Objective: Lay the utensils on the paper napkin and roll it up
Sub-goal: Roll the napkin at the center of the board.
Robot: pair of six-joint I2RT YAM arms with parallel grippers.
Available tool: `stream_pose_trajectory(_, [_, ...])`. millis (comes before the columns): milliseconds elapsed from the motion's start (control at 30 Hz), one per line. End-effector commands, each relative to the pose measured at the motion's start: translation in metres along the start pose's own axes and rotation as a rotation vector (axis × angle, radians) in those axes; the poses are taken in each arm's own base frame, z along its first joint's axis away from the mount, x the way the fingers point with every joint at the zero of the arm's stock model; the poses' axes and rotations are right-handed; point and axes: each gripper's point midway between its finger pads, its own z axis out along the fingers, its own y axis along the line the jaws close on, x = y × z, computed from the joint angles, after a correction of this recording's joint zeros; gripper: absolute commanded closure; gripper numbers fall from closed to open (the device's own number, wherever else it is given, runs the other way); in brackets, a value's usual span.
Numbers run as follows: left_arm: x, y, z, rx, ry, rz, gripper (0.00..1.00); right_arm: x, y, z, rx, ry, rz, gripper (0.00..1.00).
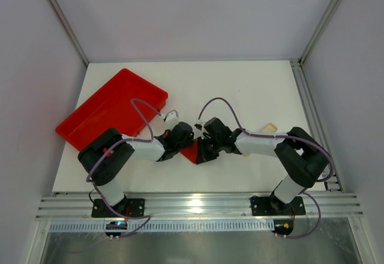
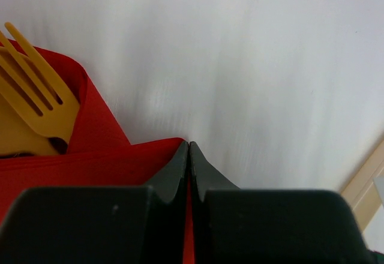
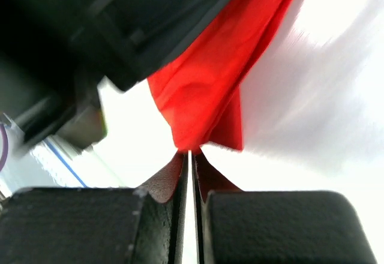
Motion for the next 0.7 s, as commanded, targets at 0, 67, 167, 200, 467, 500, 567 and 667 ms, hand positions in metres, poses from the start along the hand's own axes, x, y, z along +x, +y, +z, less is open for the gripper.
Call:
stream_pose_trajectory(0, [0.009, 0.027, 0.007, -0.075, -0.001, 0.034, 1.00, -0.012, 0.010, -0.019, 0.020, -0.046, -0.066, 0.91])
stream_pose_trajectory(67, [0.011, 0.029, 0.008, -0.079, 0.003, 0.037, 1.00, -0.013, 0.012, -0.024, 0.021, -0.053, -0.068, 0.91])
stream_pose_trajectory(167, [0.011, 0.030, 0.008, -0.079, 0.003, 0.036, 1.00, -0.014, 0.012, -0.036, 0.049, -0.065, -0.077, 0.91])
stream_pose_trajectory(200, [0.011, 0.029, 0.007, -0.075, 0.004, 0.036, 1.00, -0.015, 0.010, -0.039, 0.064, -0.071, -0.092, 0.91])
stream_pose_trajectory(467, [0.011, 0.027, 0.007, -0.065, 0.007, 0.025, 1.00, -0.032, 0.029, -0.046, -0.025, -0.117, -0.129, 0.95])
stream_pose_trajectory(500, [0.011, 0.025, 0.006, -0.061, 0.007, 0.025, 1.00, -0.032, 0.032, -0.043, -0.048, -0.113, -0.128, 0.96])
stream_pose_trajectory(567, [0.011, 0.025, 0.006, -0.060, 0.006, 0.024, 1.00, -0.036, 0.035, -0.035, -0.098, -0.099, -0.112, 0.96])
stream_pose_trajectory(667, [0.009, 0.024, 0.005, -0.056, 0.006, 0.024, 1.00, -0.043, 0.044, -0.029, -0.169, -0.103, -0.105, 0.96])
